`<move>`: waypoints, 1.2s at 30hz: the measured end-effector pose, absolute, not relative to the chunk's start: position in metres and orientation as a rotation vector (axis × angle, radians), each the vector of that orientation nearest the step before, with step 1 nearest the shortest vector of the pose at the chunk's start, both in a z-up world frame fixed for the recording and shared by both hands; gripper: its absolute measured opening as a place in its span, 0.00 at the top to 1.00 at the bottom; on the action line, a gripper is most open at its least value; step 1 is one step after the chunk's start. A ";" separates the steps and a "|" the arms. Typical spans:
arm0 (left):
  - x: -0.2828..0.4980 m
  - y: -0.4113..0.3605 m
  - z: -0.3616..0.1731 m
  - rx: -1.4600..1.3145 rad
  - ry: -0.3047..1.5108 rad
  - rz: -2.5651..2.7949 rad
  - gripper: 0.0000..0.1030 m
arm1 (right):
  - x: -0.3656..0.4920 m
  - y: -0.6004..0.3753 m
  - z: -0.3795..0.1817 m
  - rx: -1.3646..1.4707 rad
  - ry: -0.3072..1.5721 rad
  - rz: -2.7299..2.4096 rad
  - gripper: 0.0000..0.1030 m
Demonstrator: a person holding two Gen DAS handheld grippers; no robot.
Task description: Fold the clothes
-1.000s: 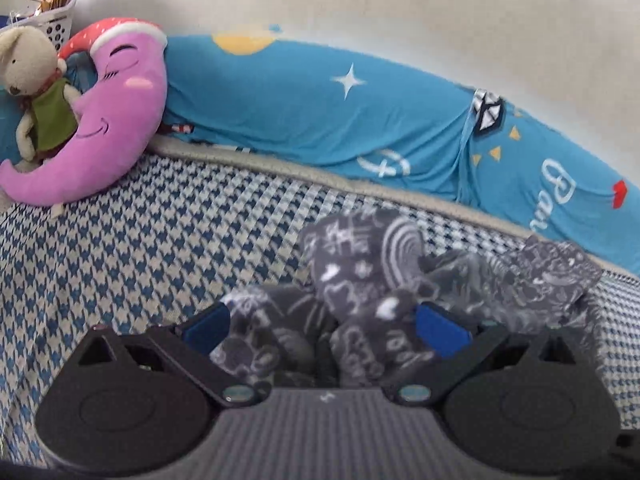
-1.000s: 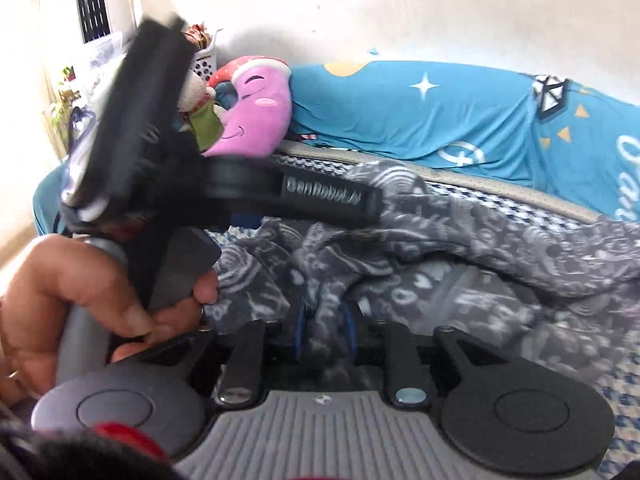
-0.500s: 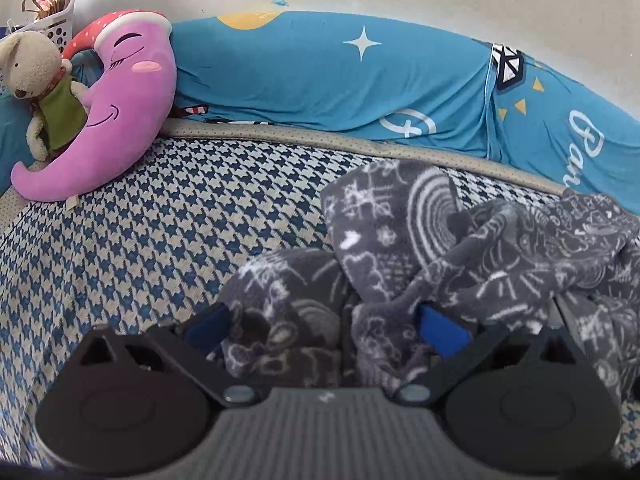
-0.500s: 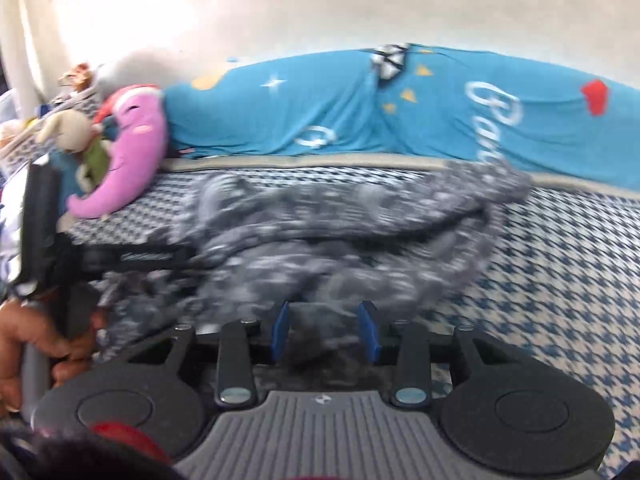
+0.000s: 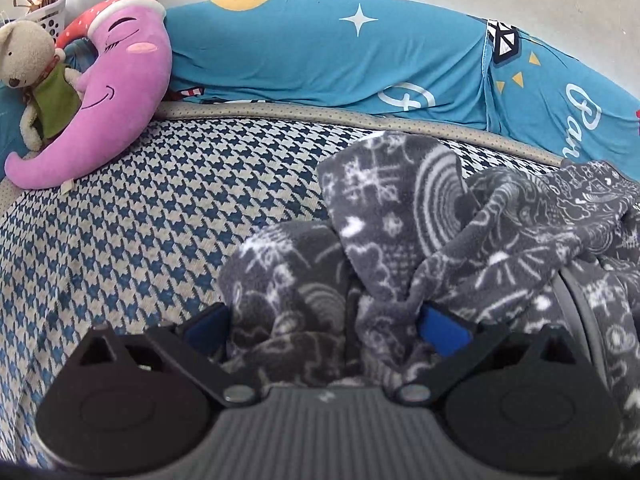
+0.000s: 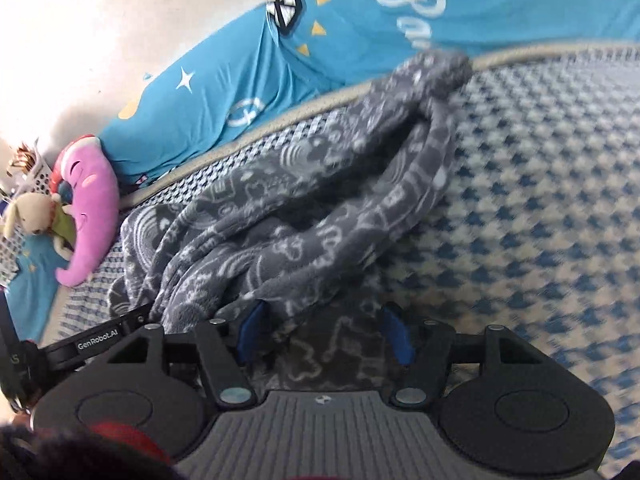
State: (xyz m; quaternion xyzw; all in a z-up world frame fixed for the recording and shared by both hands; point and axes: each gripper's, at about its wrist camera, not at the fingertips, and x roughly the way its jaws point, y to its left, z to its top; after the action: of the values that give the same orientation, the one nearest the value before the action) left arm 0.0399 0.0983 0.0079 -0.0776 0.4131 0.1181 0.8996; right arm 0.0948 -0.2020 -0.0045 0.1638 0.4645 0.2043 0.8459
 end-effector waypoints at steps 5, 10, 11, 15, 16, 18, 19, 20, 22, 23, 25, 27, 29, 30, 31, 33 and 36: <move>0.039 0.098 0.007 -0.159 0.859 0.235 0.00 | 0.102 -0.190 -0.016 0.357 0.991 0.470 0.33; 0.037 0.100 0.006 -0.158 0.864 0.221 0.00 | 0.105 -0.174 -0.023 0.313 0.968 0.476 0.32; 0.037 0.101 0.005 -0.162 0.866 0.218 0.00 | 0.106 -0.171 -0.024 0.306 0.962 0.478 0.33; 0.038 0.104 0.000 -0.186 0.887 0.201 0.00 | 0.109 -0.160 -0.027 0.276 0.937 0.496 0.46; 0.038 0.104 -0.002 -0.192 0.894 0.195 0.00 | 0.110 -0.157 -0.027 0.268 0.931 0.504 0.51; 0.037 0.103 -0.005 -0.200 0.901 0.189 0.00 | 0.111 -0.152 -0.027 0.265 0.920 0.520 0.60; 0.037 0.103 -0.007 -0.201 0.902 0.188 0.00 | 0.111 -0.150 -0.026 0.266 0.915 0.528 0.64; 0.036 0.101 -0.007 -0.200 0.902 0.189 0.00 | 0.111 -0.149 -0.026 0.268 0.910 0.536 0.65; 0.035 0.098 -0.007 -0.196 0.897 0.187 0.00 | 0.112 -0.145 -0.025 0.270 0.901 0.549 0.67; 0.035 0.096 -0.006 -0.195 0.894 0.185 0.00 | 0.112 -0.144 -0.025 0.270 0.898 0.551 0.68; 0.034 0.092 -0.004 -0.192 0.887 0.181 0.00 | 0.113 -0.143 -0.022 0.280 0.887 0.561 0.69; 0.033 0.089 -0.003 -0.189 0.880 0.177 0.00 | 0.113 -0.143 -0.018 0.293 0.871 0.577 0.70; 0.033 0.085 -0.002 -0.185 0.874 0.172 0.00 | 0.112 -0.142 -0.010 0.304 0.845 0.602 0.71; 0.032 0.083 0.000 -0.185 0.869 0.169 0.00 | 0.112 -0.142 -0.006 0.311 0.832 0.615 0.71; 0.032 0.079 0.001 -0.188 0.860 0.162 0.01 | 0.112 -0.143 -0.002 0.321 0.818 0.629 0.71; 0.033 0.071 0.006 -0.187 0.835 0.151 0.02 | 0.111 -0.145 0.006 0.340 0.789 0.654 0.71; 0.034 0.057 0.015 -0.184 0.797 0.145 0.03 | 0.109 -0.151 0.019 0.352 0.738 0.673 0.71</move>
State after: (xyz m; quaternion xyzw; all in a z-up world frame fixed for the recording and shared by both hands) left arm 0.0338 0.0574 0.0148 -0.0895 0.3872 0.0705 0.9149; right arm 0.1086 -0.1514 0.0185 0.1680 0.3520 0.3209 0.8631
